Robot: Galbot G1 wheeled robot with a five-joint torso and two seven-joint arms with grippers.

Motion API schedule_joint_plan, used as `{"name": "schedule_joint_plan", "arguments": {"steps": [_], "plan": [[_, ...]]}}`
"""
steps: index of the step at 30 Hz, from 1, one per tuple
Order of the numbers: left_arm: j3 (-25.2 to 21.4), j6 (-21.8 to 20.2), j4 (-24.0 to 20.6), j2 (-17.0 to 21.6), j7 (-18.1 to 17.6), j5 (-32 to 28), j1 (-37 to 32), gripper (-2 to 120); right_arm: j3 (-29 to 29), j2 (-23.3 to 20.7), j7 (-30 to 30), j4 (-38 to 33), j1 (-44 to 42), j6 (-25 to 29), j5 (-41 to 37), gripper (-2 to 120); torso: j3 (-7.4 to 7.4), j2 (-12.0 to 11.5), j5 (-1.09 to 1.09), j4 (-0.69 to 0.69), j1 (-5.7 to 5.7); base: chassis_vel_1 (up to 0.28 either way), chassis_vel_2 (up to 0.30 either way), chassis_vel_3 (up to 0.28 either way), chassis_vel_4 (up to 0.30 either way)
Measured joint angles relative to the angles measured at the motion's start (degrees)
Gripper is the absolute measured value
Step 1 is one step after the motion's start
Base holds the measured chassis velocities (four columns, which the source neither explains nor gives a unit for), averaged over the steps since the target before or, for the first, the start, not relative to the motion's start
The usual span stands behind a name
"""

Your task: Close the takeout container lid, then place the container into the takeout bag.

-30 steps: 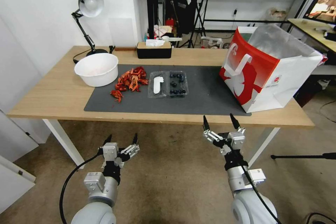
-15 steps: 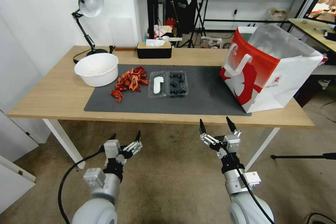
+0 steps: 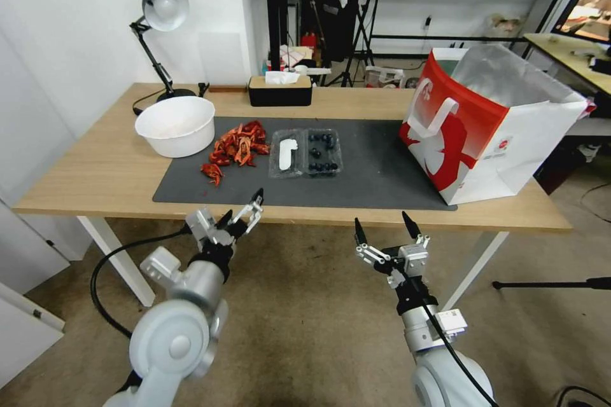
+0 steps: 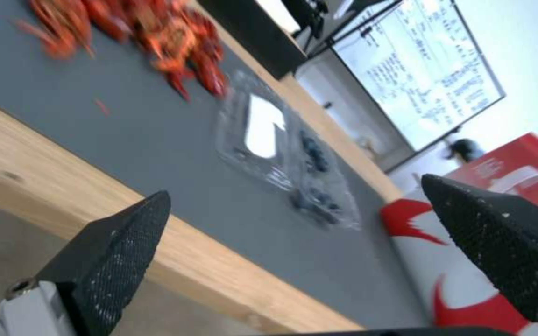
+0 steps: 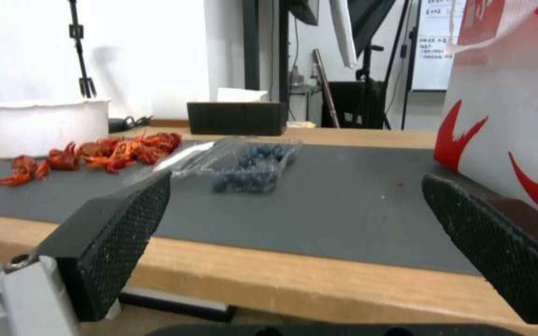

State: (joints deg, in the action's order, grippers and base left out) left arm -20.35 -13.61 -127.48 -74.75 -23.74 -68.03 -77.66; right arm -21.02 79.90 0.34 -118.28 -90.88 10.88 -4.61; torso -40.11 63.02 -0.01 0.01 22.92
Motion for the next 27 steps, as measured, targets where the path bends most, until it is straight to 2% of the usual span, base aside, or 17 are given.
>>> {"name": "schedule_joint_plan", "arguments": {"steps": [2, 6, 8, 17, 27], "plan": [[1.73, 1.01, 2.46, -0.13, -1.40, -4.40, 3.12, 100, -0.38, 0.45, -0.03, -0.08, -0.89, 0.13, 0.43, 100, 0.00, 0.00, 0.01, -0.02, 0.00, 0.000, 0.000, 0.000, 0.000], [3.28, 2.25, 4.50, -0.58, -2.56, -6.62, 5.85, 100, -0.63, 0.91, -0.07, -0.29, -1.45, 0.27, 0.84, 100, 0.00, 0.00, 0.01, -0.01, 0.00, 0.000, 0.000, 0.000, 0.000], [5.59, 3.37, 7.01, -1.20, -3.75, -8.40, 9.67, 100, -0.77, 1.56, -0.09, -0.67, -2.19, 0.35, 1.48, 100, 0.00, 0.00, 0.01, -0.01, 0.00, 0.000, 0.000, 0.000, 0.000], [12.27, 8.49, 13.58, -3.24, -7.70, -8.96, 19.67, 100, -1.07, 3.00, -0.09, -0.85, -3.64, 0.91, 3.22, 100, 0.00, 0.00, 0.01, -0.02, 0.00, 0.000, 0.000, 0.000, 0.000], [16.47, 9.22, 18.02, -4.76, -11.41, -9.45, 24.60, 100, -1.09, 3.62, -0.04, -0.56, -3.84, 1.09, 4.14, 100, 0.00, 0.00, 0.02, -0.01, 0.00, 0.000, 0.000, 0.000, 0.000]]}}
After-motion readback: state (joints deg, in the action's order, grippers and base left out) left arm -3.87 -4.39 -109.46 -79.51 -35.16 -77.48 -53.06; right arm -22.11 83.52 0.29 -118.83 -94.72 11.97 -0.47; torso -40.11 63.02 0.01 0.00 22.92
